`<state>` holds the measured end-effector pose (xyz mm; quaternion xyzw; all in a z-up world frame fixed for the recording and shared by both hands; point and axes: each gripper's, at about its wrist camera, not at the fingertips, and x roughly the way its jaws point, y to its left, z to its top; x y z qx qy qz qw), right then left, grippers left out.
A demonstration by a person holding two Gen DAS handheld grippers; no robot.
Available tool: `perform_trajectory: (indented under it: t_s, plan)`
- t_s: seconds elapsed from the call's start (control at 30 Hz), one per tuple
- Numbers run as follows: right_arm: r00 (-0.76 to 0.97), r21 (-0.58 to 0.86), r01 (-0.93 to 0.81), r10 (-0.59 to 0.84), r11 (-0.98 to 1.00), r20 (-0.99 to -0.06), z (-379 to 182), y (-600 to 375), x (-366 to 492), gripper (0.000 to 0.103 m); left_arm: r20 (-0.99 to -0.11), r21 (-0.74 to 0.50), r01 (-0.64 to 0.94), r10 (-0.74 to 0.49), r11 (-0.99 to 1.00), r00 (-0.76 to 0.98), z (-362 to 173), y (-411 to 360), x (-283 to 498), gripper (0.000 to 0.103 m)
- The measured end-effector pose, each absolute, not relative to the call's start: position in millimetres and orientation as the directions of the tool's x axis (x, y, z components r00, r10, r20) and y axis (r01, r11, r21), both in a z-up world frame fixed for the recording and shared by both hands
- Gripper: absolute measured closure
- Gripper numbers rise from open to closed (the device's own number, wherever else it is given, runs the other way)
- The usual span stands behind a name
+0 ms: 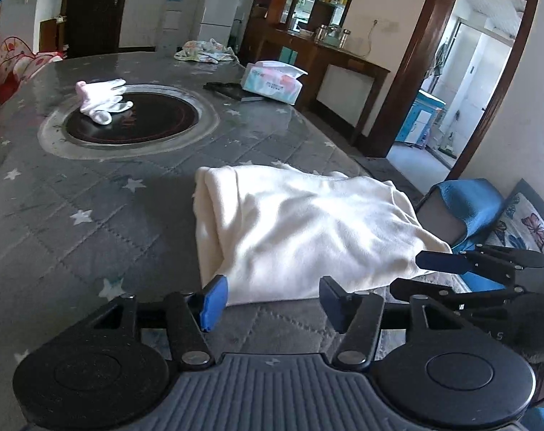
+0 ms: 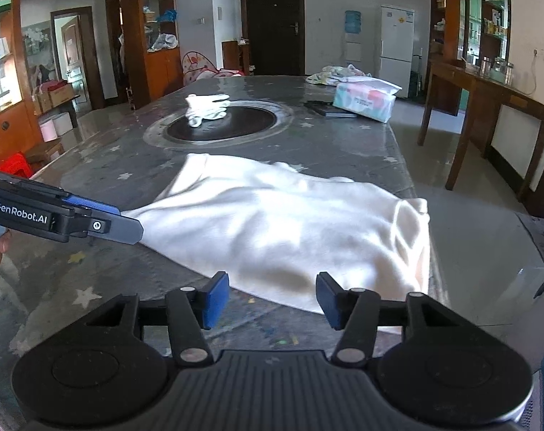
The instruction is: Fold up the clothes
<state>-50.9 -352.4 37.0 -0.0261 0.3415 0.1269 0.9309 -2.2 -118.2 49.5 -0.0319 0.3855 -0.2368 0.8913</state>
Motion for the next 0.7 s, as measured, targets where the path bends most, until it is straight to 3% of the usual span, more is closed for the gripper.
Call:
perform_trajectory:
  t_s: [0.27,0.33,0.5,0.57,0.7]
  plan:
    - [0.737,0.07,-0.239,0.228,0.968,-0.636,36.5,-339.3,-64.4,0.039,-0.692,-0.189,0.354,-0.38,0.916,0.613,52.9,-110.5,-17.9,0.019]
    - [0.739,0.068,-0.228,0.218,0.971,-0.637,36.1,-337.2,-67.9,0.031,-0.693,-0.185,0.345,-0.371,0.92,0.618,53.7,-108.9,-22.2,0.011]
    - [0.742,0.064,-0.201,0.194,0.978,-0.641,34.9,-331.9,-76.3,0.024,-0.698,-0.172,0.323,-0.346,0.931,0.626,55.7,-105.8,-32.9,0.002]
    - [0.742,0.07,-0.188,0.188,0.98,-0.644,34.2,-331.2,-78.1,0.016,-0.697,-0.158,0.323,-0.338,0.933,0.633,56.5,-106.0,-36.6,0.001]
    - [0.742,0.087,-0.155,0.174,0.984,-0.647,33.9,-331.1,-81.8,0.014,-0.699,-0.15,0.319,-0.328,0.936,0.635,55.6,-107.2,-40.3,0.0]
